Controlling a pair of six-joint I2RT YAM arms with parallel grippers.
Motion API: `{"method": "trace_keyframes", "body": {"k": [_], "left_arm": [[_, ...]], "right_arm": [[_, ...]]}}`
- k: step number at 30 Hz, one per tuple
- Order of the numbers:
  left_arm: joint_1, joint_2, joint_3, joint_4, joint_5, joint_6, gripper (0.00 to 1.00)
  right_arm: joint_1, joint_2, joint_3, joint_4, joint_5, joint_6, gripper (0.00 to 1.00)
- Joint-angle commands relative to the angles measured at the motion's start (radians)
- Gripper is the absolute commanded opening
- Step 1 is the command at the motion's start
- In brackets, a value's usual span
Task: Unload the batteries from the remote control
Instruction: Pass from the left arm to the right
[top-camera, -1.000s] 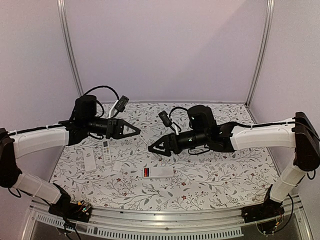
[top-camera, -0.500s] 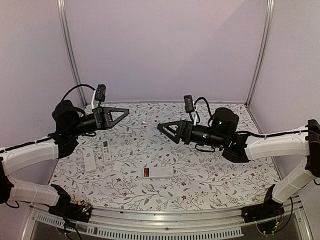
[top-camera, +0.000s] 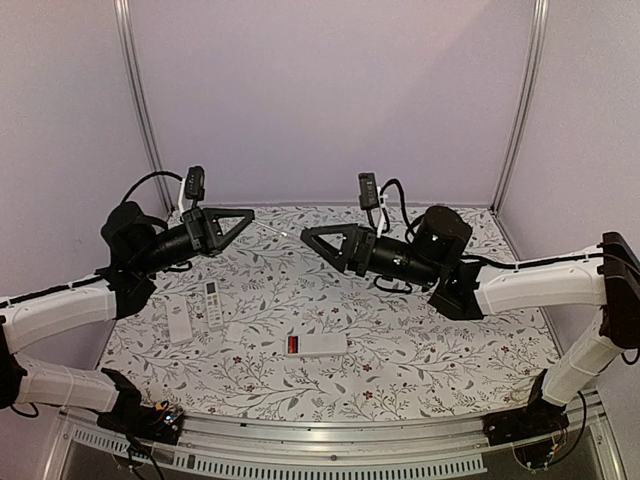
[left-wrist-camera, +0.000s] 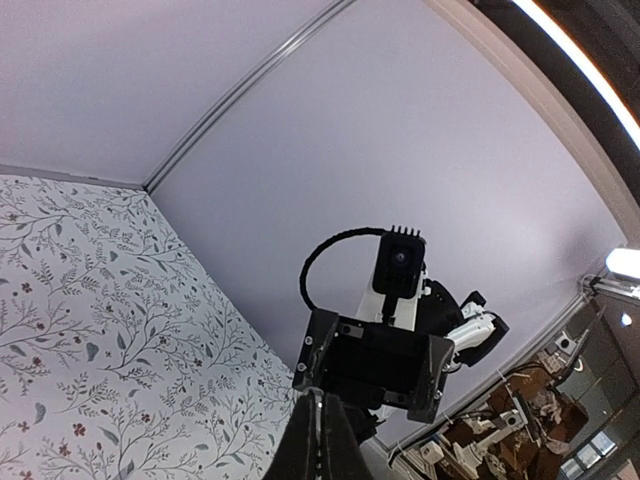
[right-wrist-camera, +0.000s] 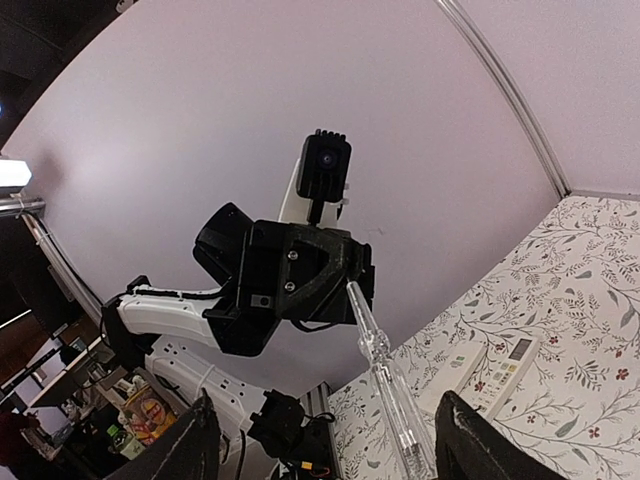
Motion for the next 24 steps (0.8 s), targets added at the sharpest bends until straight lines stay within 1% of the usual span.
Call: {"method": "trace_keyframes", "body": {"k": [1,5,15,18,21,24], "left_arm": [[-0.013,0.013,0.016,0.025,-0.014,-0.006,0.0],[-0.015,0.02,0.02,0.044,0.0,-0.02,0.0],[-0.015,0.024,0.036,0.075,0.022,-0.036,0.0],[-0.016,0.024,0.037,0.085,0.025,-0.036,0.0],[-0.015,0.028,0.037,0.082,0.022,-0.031,0.0],[-0.016,0.036,0.039,0.085,0.023,-0.029,0.0]], "right_arm": [[0.006,0.032,0.049,0.018,-0.025,-0.007,0.67],[0.006,0.05,0.047,0.008,-0.009,-0.002,0.65],[-0.002,0.059,0.03,-0.005,0.019,0.012,0.73],[-0.007,0.058,0.024,-0.005,0.013,0.02,0.73],[-0.007,0.058,0.04,-0.011,-0.007,0.012,0.71],[-0.006,0.068,0.067,-0.017,-0.041,0.008,0.58]]}}
